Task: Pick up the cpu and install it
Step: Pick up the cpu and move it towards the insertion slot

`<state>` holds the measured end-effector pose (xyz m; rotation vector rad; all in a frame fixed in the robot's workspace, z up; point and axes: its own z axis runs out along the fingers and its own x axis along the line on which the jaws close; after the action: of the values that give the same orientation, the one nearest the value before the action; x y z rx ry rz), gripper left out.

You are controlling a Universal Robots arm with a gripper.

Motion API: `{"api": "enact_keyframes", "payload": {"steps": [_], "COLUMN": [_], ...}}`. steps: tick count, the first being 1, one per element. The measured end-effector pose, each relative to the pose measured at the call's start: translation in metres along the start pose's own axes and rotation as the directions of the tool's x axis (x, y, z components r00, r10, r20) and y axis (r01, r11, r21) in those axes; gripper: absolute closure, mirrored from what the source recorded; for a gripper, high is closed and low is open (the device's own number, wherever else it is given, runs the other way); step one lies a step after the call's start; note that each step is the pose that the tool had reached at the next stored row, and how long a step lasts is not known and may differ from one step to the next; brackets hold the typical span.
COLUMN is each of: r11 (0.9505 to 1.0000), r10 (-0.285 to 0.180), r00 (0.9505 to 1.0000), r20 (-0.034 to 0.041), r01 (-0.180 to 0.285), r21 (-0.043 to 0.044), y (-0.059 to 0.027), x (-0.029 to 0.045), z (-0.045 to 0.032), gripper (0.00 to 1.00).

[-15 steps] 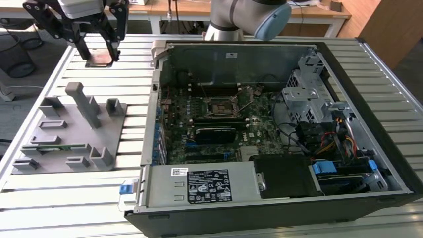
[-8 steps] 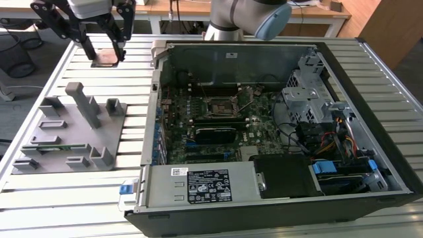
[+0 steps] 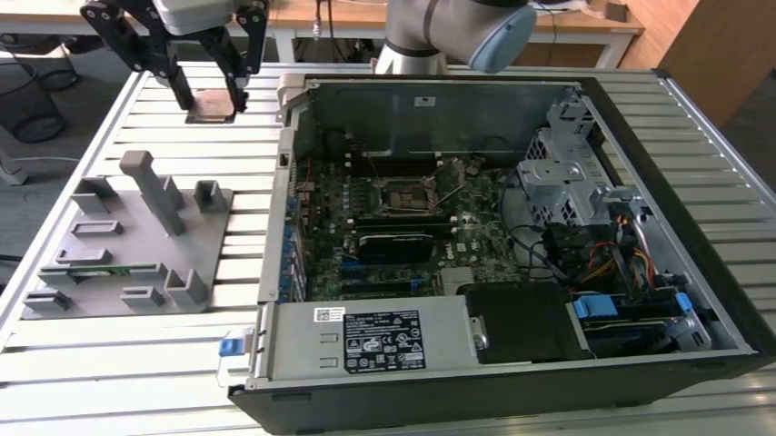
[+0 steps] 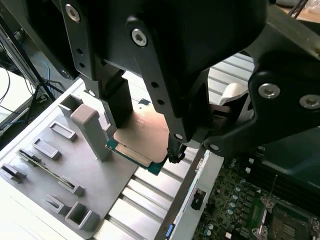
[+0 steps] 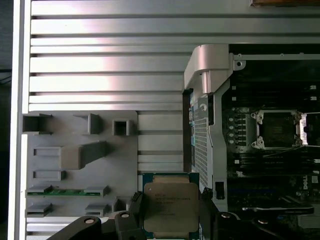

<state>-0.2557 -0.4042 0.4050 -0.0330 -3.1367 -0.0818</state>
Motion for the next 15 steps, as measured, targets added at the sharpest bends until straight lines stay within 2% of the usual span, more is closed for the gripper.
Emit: {"api": "enact_keyframes", "payload": {"steps": [15], "r11": [1.0], "r10": [0.0], "r00": [1.0], "r20": [-0.0001], "r01": [0.0], "r21": [0.0001], "y": [0.0008], "x": [-0.0358], "z": [-0.0001], "gripper": [0.47]}}
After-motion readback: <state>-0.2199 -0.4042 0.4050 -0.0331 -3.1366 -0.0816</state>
